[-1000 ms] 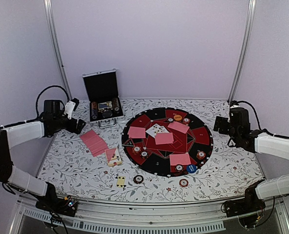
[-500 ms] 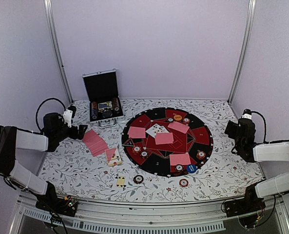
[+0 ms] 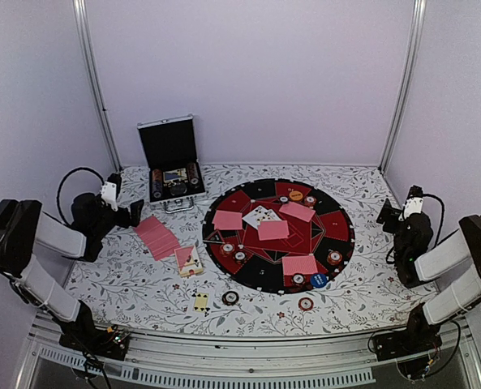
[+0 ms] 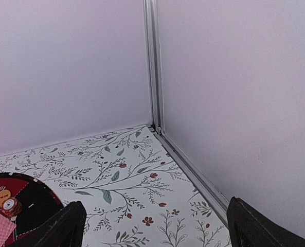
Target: Distribute texas hold em gaming equipment
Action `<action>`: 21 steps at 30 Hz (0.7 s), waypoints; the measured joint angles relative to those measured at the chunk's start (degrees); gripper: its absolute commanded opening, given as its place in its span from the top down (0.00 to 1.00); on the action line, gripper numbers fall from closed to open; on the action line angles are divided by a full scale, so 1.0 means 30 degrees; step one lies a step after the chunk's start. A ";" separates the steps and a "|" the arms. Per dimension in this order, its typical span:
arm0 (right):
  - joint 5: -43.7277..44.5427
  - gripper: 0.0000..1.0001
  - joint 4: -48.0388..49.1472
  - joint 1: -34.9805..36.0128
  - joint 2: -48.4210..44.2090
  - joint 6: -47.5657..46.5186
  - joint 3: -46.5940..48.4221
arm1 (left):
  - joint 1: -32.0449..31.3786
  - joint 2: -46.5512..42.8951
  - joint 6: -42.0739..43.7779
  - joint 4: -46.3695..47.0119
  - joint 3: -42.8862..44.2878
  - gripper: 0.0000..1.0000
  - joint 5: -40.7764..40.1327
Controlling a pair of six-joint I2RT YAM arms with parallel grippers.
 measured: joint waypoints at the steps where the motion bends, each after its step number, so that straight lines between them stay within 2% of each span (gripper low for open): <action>1: -0.0423 0.01 0.0532 -0.0022 0.0313 -0.0270 -0.0058 | 0.0000 0.0000 -0.0080 0.0364 -0.0219 0.00 -0.0160; 6: -0.3009 0.01 0.3191 -0.0495 0.1188 -0.1268 -0.0823 | 0.0007 0.0233 -0.0532 0.4116 -0.2761 0.00 -0.1202; 8: -0.3752 0.01 0.4998 -0.0648 0.2076 -0.1632 -0.1333 | 0.0007 0.0342 -0.0605 0.4634 -0.3235 0.00 -0.1435; 14: -0.5355 0.01 0.2754 -0.1880 0.2543 -0.1122 0.0903 | 0.0007 0.0503 -0.0874 0.5610 -0.3038 0.00 -0.2062; 21: -0.6353 0.01 0.1945 -0.2426 0.2492 -0.0291 0.1064 | 0.0007 0.0503 -0.0896 0.6011 -0.3038 0.00 -0.2222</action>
